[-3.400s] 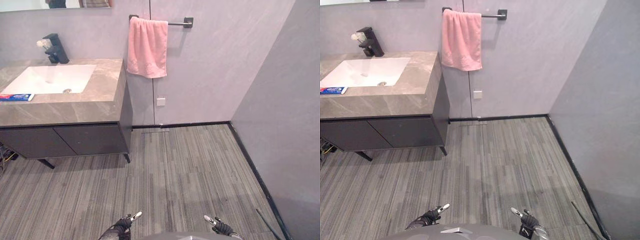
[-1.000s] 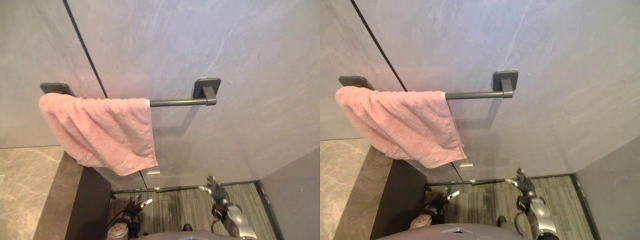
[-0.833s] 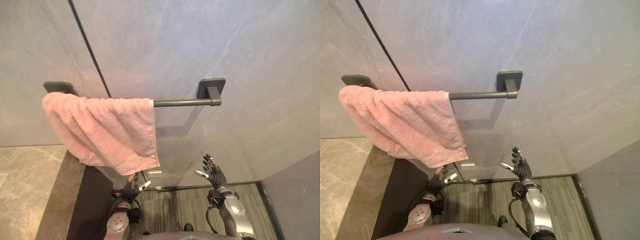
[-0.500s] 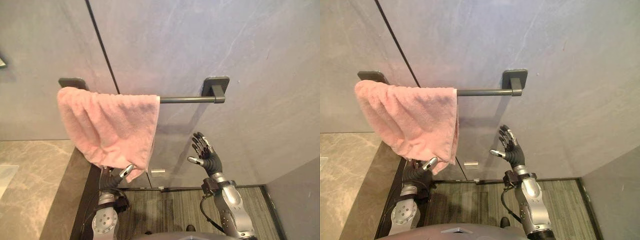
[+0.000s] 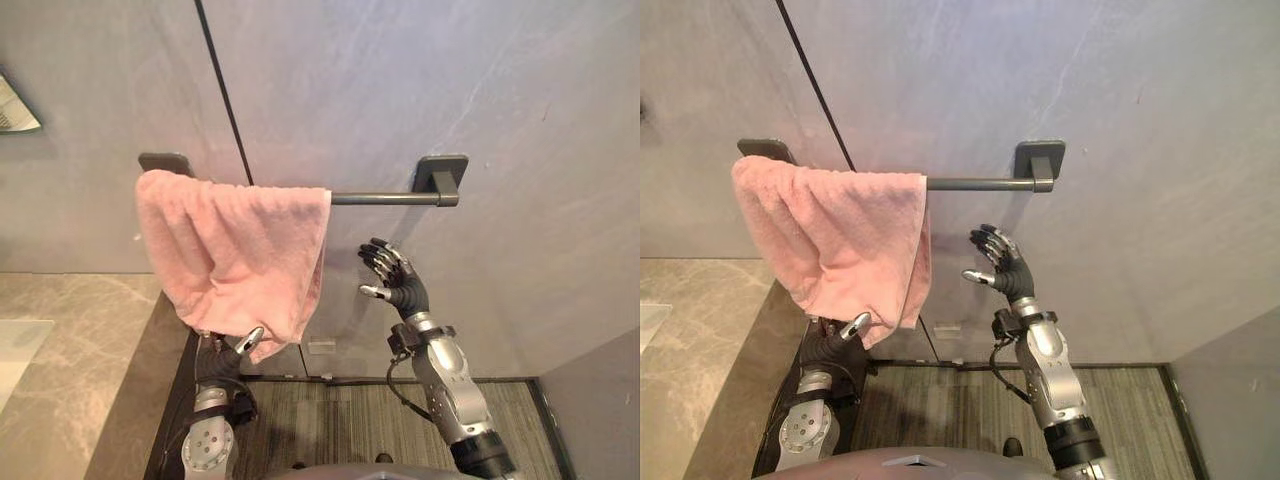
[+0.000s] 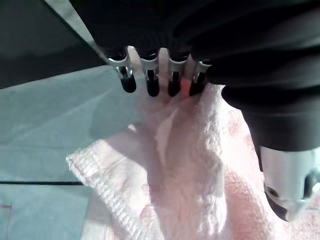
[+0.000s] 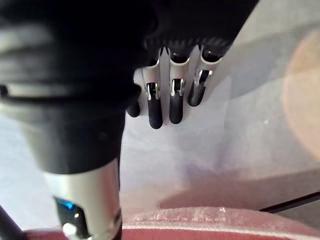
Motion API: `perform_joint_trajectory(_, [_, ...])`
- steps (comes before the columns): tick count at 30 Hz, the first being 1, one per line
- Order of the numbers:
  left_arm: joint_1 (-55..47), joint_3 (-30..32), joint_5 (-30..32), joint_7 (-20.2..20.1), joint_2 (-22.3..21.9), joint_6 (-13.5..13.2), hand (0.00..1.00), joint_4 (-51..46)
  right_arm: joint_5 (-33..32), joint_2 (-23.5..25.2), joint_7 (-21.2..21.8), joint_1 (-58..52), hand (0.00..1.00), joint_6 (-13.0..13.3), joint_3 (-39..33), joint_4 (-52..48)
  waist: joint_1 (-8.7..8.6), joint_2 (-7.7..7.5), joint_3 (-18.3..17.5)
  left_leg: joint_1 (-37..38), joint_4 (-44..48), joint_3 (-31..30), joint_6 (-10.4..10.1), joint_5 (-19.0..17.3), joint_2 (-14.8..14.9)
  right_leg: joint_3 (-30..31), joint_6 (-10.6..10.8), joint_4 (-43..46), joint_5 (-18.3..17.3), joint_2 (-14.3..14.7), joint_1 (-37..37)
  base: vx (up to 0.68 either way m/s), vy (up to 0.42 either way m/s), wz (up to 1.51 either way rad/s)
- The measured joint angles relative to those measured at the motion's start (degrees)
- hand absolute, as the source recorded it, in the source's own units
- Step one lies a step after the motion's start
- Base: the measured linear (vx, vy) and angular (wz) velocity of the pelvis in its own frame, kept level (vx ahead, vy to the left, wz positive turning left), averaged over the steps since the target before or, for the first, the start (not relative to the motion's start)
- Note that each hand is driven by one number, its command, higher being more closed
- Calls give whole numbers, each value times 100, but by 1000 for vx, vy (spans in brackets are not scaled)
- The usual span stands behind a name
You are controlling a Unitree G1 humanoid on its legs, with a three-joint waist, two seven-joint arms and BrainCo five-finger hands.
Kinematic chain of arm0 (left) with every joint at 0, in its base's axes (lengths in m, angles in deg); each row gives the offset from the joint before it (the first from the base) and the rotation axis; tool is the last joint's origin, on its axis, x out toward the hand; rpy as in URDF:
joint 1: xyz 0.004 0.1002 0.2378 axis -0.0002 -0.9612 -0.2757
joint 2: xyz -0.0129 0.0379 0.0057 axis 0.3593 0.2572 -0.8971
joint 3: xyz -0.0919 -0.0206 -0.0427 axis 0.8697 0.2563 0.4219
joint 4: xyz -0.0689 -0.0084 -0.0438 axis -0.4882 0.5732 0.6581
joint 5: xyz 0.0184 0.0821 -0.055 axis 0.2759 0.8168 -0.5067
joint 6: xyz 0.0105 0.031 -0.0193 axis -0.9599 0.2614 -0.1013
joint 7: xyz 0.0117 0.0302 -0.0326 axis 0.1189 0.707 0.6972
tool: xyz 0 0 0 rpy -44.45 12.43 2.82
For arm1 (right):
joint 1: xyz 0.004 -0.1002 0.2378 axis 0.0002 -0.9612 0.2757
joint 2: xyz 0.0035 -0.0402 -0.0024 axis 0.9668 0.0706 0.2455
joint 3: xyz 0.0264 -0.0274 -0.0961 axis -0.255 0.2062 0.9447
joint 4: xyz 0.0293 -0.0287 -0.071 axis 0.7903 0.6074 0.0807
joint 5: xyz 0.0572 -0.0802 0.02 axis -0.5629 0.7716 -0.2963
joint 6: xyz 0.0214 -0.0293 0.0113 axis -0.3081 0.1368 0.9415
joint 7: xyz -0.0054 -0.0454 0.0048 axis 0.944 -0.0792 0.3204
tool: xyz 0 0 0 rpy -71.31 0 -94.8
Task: Organize washtable
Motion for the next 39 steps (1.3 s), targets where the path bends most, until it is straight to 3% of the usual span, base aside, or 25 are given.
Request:
perform_joint_trajectory(8, [4,-660,-222,-87,89,59,0,514,-439,-61,-38,776,0,-54,759,574,110,-30,-93,-178,-83,-163,-43,168,13,-118,-49,-183,185,16,1,-64,-6,12])
perform_joint_trajectory(21, [86,-728,-222,-44,306,175,0,806,-660,-54,-20,1342,0,-65,1411,598,151,-110,-143,-331,-92,-152,-63,216,14,-93,-43,-235,281,18,-108,-27,4,0])
perform_joint_trajectory(22, [130,-731,-222,-39,306,180,0,896,-660,-54,-40,1384,100,-65,1440,600,158,-109,-142,-331,-93,-142,-63,216,14,-81,-43,-237,284,20,-116,16,1,-5])
perform_joint_trajectory(39, [211,-815,-434,130,353,200,0,1032,-595,53,-382,2029,100,-191,1466,1513,302,-160,-107,-341,-111,-187,-57,220,18,-125,-53,-253,309,23,-96,0,-1,1])
